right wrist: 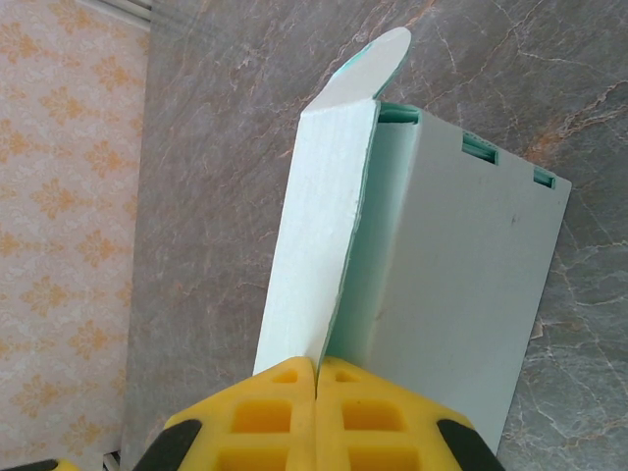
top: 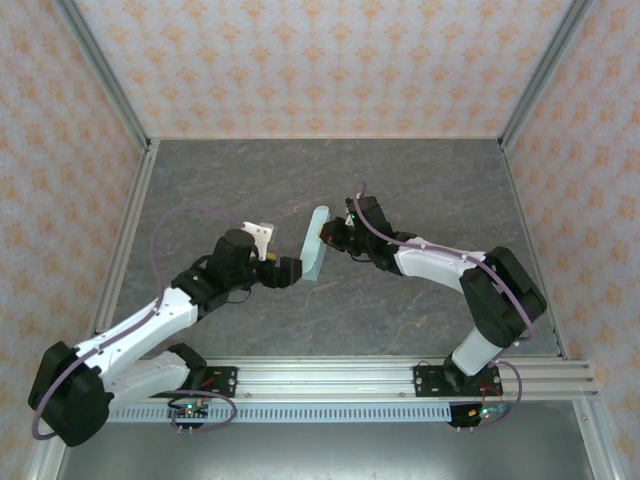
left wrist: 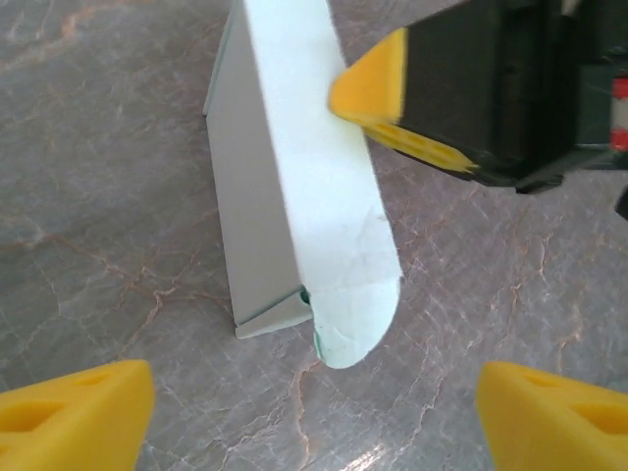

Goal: Fold the paper box

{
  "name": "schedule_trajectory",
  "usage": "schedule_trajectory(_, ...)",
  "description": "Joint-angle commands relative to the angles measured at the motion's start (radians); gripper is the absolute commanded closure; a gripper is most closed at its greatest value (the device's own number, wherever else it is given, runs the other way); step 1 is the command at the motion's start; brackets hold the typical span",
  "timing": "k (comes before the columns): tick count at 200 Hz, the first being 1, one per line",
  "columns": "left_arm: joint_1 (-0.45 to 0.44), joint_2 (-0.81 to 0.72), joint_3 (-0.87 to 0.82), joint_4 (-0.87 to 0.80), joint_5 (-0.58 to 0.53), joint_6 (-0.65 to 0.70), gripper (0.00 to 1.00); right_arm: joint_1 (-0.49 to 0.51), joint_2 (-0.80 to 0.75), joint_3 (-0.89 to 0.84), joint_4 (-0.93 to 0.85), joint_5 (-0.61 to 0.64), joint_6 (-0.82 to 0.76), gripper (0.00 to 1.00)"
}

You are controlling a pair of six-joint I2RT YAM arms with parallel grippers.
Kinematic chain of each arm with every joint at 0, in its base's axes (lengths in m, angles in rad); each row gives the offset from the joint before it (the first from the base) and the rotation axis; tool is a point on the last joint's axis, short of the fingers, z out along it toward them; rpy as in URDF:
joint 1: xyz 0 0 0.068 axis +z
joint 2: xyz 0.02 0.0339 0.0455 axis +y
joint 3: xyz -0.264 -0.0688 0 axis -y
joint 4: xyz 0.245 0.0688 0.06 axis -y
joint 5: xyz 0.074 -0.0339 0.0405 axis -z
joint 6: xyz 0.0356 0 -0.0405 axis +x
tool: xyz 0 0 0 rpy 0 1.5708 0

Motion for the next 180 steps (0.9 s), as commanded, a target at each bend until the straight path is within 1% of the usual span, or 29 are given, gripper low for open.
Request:
schedule_trajectory(1, -0.035, 0.013, -0.001, -0.026, -0.128, 0.066, 0.09, 0.004, 0.024, 0.012, -0.068, 0.045, -0.001, 0.98)
schedule_trajectory(30, -0.107, 0.127, 0.075, -0.032, -0.203, 0.117, 0.07, 0.007, 0.026, 0.016, -0.068, 0.043, 0.000, 0.98)
schedule_trajectory(51, -0.136, 0.207, 0.121, -0.011, -0.217, 0.128, 0.07, 0.005, 0.017, 0.013, -0.074, 0.048, -0.004, 0.98)
schedule_trajectory(77, -0.148, 0.289, 0.160, 0.015, -0.224, 0.132, 0.08, 0.007, 0.014, 0.005, -0.069, 0.051, 0.000, 0.98)
schedule_trajectory(103, -0.152, 0.350, 0.187, 0.040, -0.222, 0.132, 0.14, 0.006, 0.014, 0.005, -0.065, 0.052, 0.003, 0.98)
schedule_trajectory(122, -0.153, 0.382, 0.199, 0.045, -0.241, 0.134, 0.20, 0.006, 0.012, 0.005, -0.066, 0.054, 0.003, 0.98)
schedule_trajectory(165, -0.153, 0.431, 0.216, 0.064, -0.242, 0.135, 0.27, 0.006, 0.013, 0.003, -0.064, 0.052, 0.006, 0.98)
schedule_trajectory(180, -0.154, 0.448, 0.229, 0.063, -0.231, 0.134, 0.30, 0.006, 0.012, 0.002, -0.065, 0.054, 0.007, 0.98)
